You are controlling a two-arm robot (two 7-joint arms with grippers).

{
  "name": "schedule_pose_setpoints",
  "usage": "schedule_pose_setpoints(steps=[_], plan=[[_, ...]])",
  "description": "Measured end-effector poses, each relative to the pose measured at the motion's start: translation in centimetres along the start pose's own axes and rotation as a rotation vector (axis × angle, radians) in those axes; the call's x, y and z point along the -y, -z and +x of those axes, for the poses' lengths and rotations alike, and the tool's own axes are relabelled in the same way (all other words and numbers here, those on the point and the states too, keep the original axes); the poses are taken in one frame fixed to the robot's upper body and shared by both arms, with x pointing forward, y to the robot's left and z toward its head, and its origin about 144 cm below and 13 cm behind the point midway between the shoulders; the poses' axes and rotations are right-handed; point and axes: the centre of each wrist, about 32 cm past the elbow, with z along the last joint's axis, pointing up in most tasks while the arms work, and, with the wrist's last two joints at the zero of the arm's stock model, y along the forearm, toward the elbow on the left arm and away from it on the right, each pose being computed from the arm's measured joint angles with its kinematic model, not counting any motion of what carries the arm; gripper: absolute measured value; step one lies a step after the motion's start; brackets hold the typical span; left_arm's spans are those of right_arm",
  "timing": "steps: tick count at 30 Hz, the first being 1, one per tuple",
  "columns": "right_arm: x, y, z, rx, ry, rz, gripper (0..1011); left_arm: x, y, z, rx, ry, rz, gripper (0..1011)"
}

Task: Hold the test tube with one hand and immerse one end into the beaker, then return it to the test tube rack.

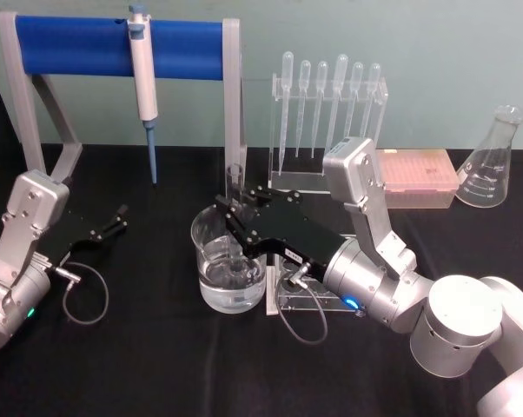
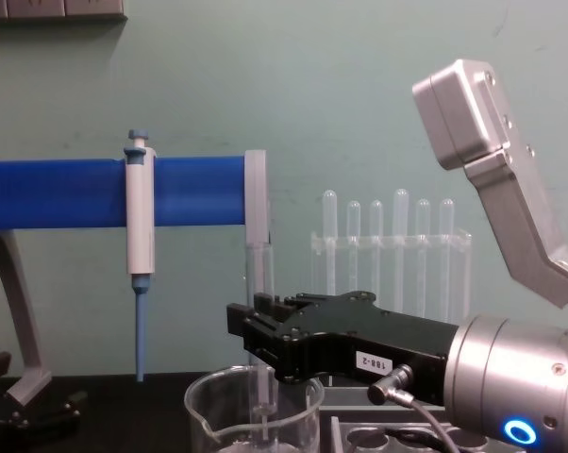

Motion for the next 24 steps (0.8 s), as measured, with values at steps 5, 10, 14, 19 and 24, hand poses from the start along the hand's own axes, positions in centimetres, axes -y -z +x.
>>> schedule_pose_setpoints(steps=[5, 10, 14, 19, 24], plan=[[0.0, 0.0, 0.0, 0.0, 0.0, 0.0, 224, 0.0, 0.0, 0.0, 0.0, 0.0, 0.0, 1000], [0.0, 0.0, 0.0, 0.0, 0.0, 0.0, 224, 0.0, 0.0, 0.0, 0.0, 0.0, 0.0, 1000], [0.0, 0.0, 0.0, 0.0, 0.0, 0.0, 224, 0.0, 0.0, 0.0, 0.0, 0.0, 0.0, 1000], [0.0, 0.0, 0.0, 0.0, 0.0, 0.0, 224, 0.0, 0.0, 0.0, 0.0, 0.0, 0.0, 1000], [0.0, 0.0, 0.0, 0.0, 0.0, 0.0, 224, 0.0, 0.0, 0.0, 0.0, 0.0, 0.0, 1000]])
